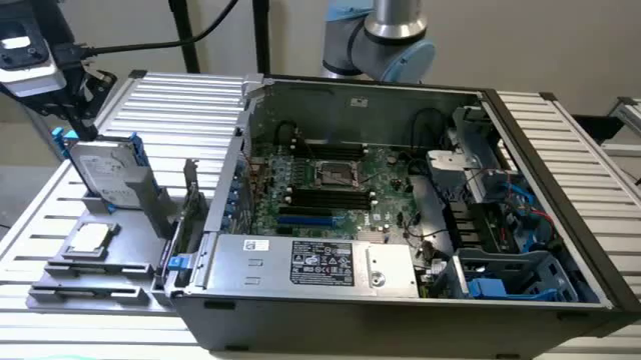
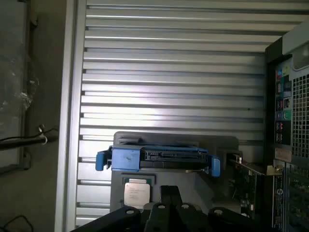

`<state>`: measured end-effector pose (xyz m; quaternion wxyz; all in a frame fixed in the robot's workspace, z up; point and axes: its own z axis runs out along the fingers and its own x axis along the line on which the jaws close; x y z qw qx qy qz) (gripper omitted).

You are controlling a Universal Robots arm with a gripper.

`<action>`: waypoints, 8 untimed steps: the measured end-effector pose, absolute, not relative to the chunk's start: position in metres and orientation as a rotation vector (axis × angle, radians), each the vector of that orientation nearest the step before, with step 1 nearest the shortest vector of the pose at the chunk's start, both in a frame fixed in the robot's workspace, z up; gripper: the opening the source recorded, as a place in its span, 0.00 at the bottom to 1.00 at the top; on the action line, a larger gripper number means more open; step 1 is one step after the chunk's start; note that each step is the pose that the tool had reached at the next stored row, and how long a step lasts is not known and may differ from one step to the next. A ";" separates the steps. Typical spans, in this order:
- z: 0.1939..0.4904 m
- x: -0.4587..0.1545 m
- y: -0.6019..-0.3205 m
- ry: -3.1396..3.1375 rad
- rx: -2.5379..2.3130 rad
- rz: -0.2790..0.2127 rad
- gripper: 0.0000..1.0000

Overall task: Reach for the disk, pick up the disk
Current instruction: 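Reach for the disk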

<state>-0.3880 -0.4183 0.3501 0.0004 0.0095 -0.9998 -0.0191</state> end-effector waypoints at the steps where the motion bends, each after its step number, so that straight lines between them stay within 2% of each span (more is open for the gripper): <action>1: 0.350 -0.388 -0.418 -3.140 0.030 -0.060 0.11; 8: 0.350 -0.388 -0.418 -3.140 0.030 -0.060 0.11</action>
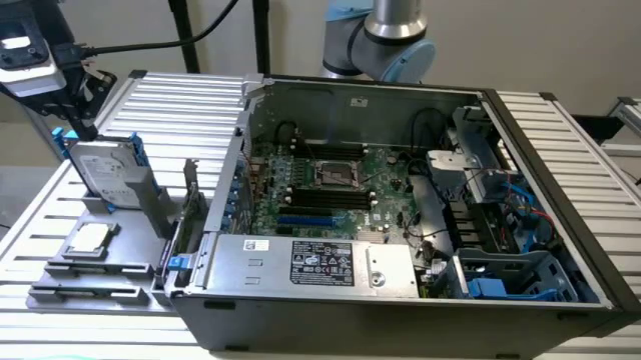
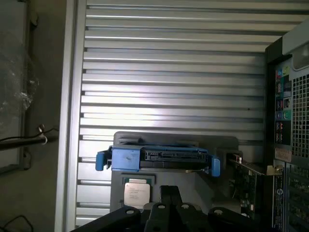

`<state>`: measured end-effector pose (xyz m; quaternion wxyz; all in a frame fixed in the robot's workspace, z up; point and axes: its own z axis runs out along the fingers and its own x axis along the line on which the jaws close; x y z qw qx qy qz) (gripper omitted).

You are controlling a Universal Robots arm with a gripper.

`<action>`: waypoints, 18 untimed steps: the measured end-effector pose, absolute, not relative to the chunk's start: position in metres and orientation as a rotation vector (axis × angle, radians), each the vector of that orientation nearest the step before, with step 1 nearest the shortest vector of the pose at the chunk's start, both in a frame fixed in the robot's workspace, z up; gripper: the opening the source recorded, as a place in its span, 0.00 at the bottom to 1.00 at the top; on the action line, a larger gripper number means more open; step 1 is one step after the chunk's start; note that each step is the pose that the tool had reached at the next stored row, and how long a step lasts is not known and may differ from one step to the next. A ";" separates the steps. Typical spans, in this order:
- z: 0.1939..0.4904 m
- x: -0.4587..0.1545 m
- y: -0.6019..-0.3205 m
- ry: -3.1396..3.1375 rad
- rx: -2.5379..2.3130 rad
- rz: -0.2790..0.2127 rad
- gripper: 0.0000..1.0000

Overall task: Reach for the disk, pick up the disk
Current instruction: 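Reach for the disk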

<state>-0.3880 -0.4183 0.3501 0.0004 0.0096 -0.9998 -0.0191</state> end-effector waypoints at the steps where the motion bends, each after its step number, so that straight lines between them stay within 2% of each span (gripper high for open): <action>1: 0.350 -0.388 -0.418 -3.140 0.030 -0.060 0.11; 10: 0.350 -0.395 -0.417 -3.140 0.030 -0.060 0.11; 18: 0.350 -0.423 -0.403 -3.140 0.030 -0.060 0.11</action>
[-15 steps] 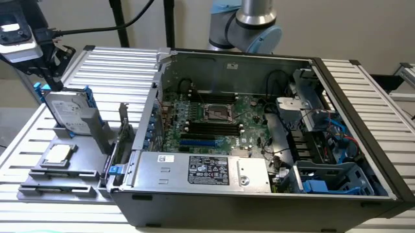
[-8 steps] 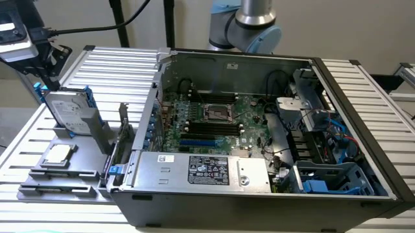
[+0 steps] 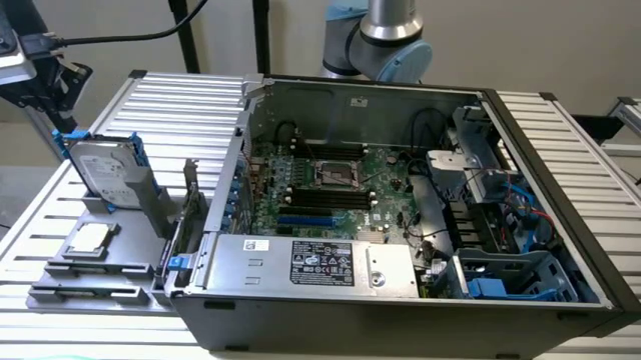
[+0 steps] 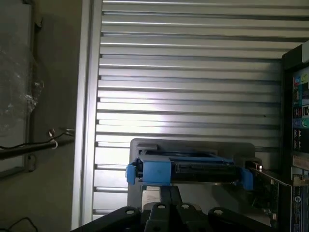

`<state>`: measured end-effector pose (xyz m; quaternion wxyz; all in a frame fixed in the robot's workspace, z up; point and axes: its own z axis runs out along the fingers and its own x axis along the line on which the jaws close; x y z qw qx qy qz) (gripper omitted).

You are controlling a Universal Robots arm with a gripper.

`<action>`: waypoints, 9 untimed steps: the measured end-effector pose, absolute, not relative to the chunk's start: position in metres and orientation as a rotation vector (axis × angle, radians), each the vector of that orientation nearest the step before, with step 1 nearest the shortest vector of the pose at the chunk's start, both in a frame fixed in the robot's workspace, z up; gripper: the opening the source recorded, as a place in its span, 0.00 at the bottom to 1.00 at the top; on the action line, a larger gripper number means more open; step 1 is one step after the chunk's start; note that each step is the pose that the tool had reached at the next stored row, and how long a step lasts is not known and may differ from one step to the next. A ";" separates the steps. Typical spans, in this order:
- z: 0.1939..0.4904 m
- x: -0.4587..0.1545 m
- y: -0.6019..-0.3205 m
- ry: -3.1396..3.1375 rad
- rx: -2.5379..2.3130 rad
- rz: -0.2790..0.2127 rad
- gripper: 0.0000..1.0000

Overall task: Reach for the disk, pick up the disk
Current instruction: 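Reach for the disk, then pick up the disk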

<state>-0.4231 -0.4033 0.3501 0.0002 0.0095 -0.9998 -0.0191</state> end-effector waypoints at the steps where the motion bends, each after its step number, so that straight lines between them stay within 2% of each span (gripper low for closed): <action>1: 0.350 -0.425 -0.401 -3.141 0.030 -0.060 0.11; 9: 0.350 -0.427 -0.394 -3.141 0.030 -0.057 0.11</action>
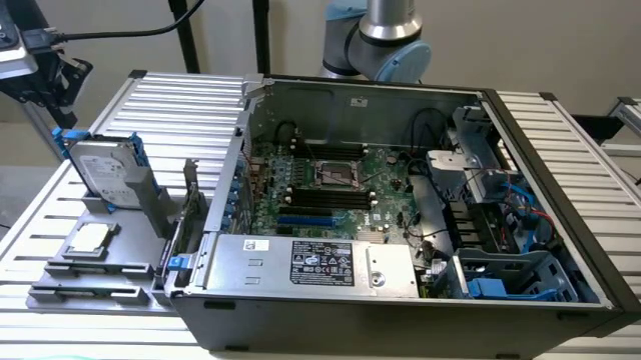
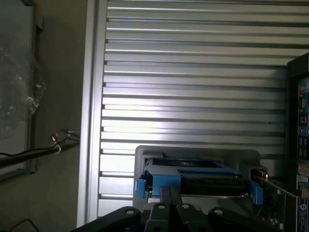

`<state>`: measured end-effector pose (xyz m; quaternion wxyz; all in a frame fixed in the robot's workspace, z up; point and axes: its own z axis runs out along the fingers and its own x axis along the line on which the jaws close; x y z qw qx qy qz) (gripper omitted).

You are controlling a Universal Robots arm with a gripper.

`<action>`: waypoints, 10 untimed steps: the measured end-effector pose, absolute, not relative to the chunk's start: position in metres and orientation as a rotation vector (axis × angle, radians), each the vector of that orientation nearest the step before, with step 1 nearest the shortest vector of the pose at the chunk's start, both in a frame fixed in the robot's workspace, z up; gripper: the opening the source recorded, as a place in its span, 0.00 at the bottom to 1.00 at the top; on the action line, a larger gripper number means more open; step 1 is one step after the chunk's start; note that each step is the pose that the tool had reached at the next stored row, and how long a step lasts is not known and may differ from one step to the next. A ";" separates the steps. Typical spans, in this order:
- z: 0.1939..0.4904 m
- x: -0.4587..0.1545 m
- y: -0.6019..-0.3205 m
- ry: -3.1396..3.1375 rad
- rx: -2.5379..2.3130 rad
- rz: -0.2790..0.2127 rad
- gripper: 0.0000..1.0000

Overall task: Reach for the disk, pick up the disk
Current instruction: 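Pick up the disk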

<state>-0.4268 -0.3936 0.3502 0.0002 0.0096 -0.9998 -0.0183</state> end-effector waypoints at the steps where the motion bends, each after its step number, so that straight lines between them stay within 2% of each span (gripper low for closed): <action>1: 0.350 -0.427 -0.394 -3.141 0.030 -0.057 0.11; 10: 0.350 -0.427 -0.394 -3.141 0.031 -0.057 0.11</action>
